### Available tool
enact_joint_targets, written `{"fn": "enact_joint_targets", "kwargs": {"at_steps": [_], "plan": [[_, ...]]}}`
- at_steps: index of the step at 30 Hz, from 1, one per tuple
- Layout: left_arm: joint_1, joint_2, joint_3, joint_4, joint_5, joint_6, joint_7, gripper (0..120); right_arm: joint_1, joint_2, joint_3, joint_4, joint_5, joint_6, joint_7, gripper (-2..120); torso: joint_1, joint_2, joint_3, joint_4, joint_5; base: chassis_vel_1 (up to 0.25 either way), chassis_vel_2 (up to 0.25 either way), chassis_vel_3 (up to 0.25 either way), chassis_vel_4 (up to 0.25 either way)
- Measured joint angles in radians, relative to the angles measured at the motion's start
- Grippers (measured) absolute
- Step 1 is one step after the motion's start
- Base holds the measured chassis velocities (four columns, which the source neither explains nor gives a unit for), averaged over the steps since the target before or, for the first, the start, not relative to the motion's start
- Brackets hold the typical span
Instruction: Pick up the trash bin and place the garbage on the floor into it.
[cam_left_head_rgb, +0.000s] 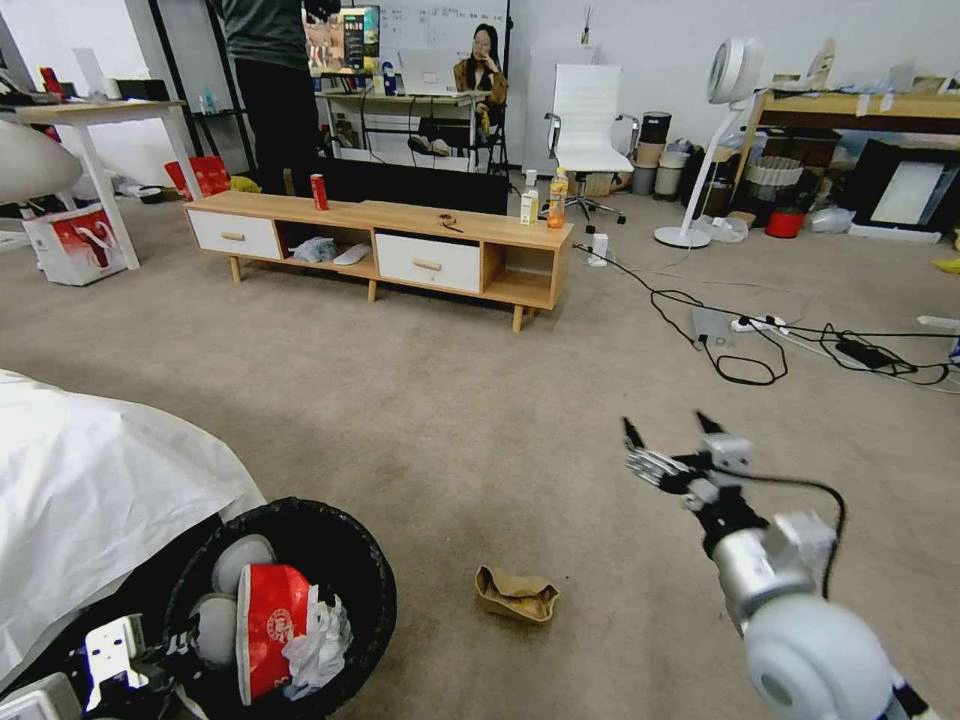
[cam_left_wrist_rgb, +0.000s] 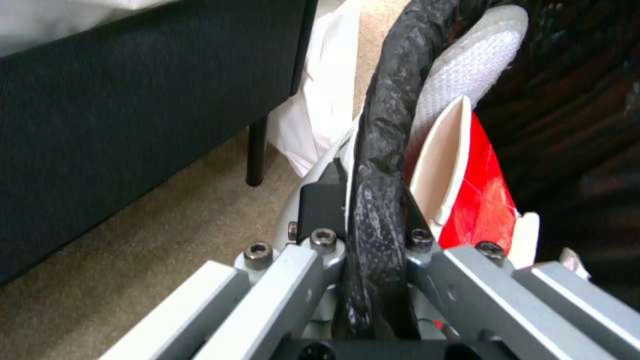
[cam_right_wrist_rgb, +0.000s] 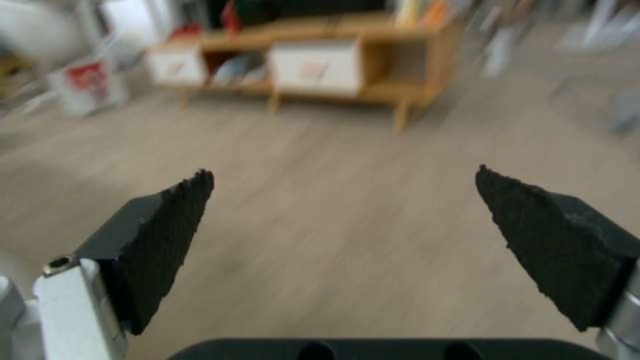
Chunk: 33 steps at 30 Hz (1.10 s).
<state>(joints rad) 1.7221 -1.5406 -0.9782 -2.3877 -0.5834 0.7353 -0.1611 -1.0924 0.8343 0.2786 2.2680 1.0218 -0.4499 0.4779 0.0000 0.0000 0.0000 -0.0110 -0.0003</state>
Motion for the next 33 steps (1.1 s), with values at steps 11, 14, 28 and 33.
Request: {"fn": "enact_joint_targets", "kwargs": {"at_steps": [11,14,28,33], "plan": [[-0.005,-0.013,0.002,0.003,0.012,0.000,0.001,3,0.332,0.007,-0.344,-0.131,0.318,-0.285,0.100,100,0.000,0.000,0.000,0.0002,0.0002,0.000,0.000,0.000,0.000],[-0.007,-0.014,-0.001,0.006,0.012,0.000,0.002,3,0.406,0.019,-0.458,-0.193,0.271,-0.299,0.088,100,0.000,0.000,0.000,0.0005,0.0000,0.000,0.000,0.000,0.000],[-0.025,-0.012,0.001,0.033,0.013,0.000,0.003,3,0.497,0.066,-0.734,-0.431,0.010,-0.293,0.001,100,0.000,0.000,0.000,0.0000,0.0001,0.000,0.000,0.000,0.000],[-0.042,-0.011,0.002,0.045,0.013,0.000,0.003,3,0.497,0.076,-0.784,-0.474,-0.038,-0.291,-0.024,100,0.000,0.000,0.000,-0.0001,0.0002,0.000,0.000,0.000,0.000]]}}
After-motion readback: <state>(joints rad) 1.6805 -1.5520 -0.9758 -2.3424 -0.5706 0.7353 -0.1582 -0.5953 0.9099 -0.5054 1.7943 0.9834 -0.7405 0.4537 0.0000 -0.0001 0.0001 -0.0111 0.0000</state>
